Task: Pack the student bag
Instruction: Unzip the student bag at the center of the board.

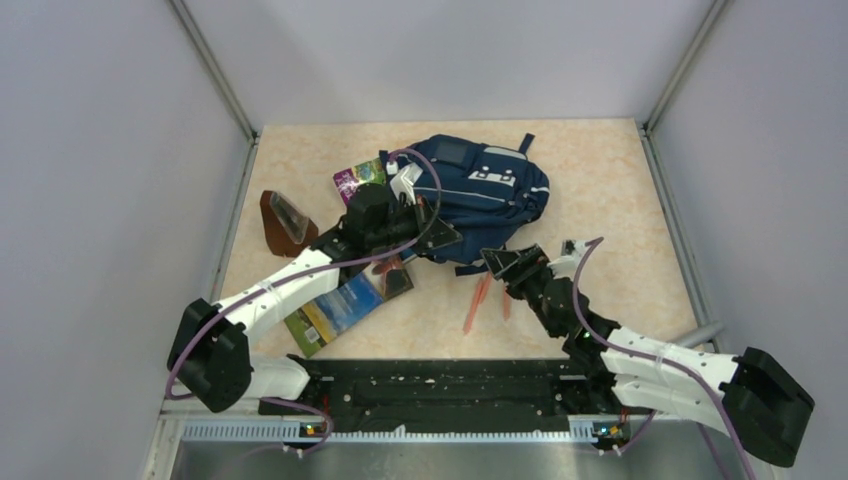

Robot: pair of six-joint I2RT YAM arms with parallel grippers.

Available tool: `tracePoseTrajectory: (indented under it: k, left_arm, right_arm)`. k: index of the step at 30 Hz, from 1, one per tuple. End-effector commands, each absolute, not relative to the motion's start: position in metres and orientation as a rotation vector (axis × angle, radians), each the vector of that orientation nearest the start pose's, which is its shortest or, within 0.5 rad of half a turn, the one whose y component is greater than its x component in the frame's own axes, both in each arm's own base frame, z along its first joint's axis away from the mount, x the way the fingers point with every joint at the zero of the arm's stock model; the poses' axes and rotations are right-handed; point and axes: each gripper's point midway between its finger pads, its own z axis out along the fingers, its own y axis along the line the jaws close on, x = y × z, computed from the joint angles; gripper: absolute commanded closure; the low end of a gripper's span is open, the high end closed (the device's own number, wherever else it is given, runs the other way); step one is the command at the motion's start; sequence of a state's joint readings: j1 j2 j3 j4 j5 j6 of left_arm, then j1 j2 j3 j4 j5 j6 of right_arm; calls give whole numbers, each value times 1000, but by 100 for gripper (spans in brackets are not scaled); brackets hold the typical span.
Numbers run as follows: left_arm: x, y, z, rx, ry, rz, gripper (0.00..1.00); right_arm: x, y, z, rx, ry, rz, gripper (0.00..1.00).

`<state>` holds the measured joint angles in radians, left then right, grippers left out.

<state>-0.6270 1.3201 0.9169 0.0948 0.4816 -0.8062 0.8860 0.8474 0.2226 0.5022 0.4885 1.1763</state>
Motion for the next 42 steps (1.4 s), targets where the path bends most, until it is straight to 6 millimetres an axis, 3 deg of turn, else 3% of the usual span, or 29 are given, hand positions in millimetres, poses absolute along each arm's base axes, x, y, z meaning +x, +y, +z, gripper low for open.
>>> tracePoseTrajectory:
  k: [1,7,13,16,22,30,42]
  left_arm:
    - [255,-333,274,259,1933,-1473,100]
    - [247,-338,275,274,1936,-1507,100]
    - [238,-345,268,332,1975,-1530,100]
    - [230,-348,263,379,2011,-1560,100]
    - [225,-343,266,462,2038,-1502,100]
    - [220,-330,273,626,2070,-1376,100]
    - [243,-303,271,660,2115,-1230,100]
  right_arm:
    - [253,225,200,668,1593,1171,20]
    - [262,233,196,632,1599,1128,27]
    - [274,236,205,565,1579,1040,33]
    - [280,229,208,556,1560,975,48]
    - [287,217,213,505,1555,869,100]
    - [295,175,199,501,1596,645,100]
    - [288,136,202,490,1562,474,100]
